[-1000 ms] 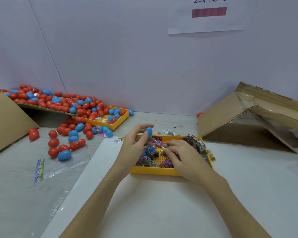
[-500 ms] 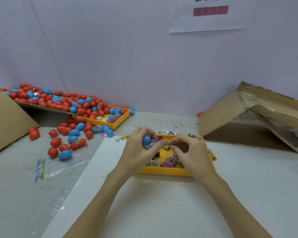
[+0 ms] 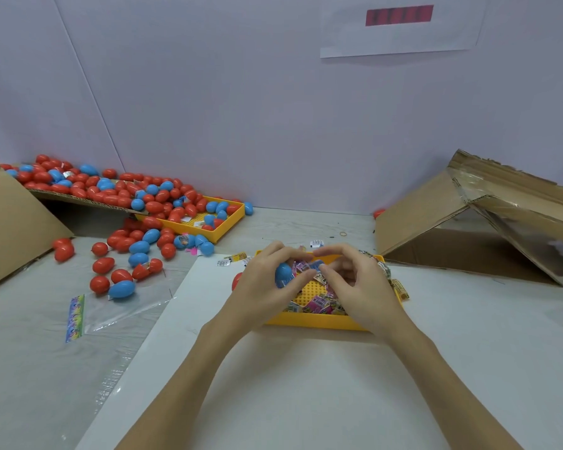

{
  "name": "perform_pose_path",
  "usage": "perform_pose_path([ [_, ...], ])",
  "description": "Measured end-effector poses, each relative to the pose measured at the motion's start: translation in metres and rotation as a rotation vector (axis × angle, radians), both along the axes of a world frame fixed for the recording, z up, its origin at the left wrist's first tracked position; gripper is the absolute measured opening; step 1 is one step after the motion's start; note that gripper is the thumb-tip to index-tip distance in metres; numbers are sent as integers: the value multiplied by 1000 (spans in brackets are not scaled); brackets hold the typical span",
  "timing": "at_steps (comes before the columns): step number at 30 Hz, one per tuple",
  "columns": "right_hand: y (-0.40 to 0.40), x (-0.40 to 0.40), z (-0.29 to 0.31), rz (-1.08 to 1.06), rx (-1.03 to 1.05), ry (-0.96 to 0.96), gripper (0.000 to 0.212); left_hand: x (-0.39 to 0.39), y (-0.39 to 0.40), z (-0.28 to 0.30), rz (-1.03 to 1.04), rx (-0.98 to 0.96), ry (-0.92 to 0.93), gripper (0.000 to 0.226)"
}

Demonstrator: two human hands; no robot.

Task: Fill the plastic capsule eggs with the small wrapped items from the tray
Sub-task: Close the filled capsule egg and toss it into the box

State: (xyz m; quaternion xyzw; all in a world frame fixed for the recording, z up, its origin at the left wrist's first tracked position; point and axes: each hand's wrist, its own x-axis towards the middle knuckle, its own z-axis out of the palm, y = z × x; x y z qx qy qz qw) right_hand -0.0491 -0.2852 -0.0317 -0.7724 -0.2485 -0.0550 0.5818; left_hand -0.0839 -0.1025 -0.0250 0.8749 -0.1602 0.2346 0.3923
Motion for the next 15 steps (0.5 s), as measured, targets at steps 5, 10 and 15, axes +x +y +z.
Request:
perform_pose_path([
  [5, -1, 2, -1, 3, 16, 37, 22, 1, 1, -3, -54, 33, 43, 31],
  [10, -1, 3, 0, 21, 31, 83, 21, 1, -1, -5, 17, 79, -58, 12],
  [15, 0, 0, 4, -52, 121, 142, 18, 2, -1, -3, 136, -50, -20, 7],
])
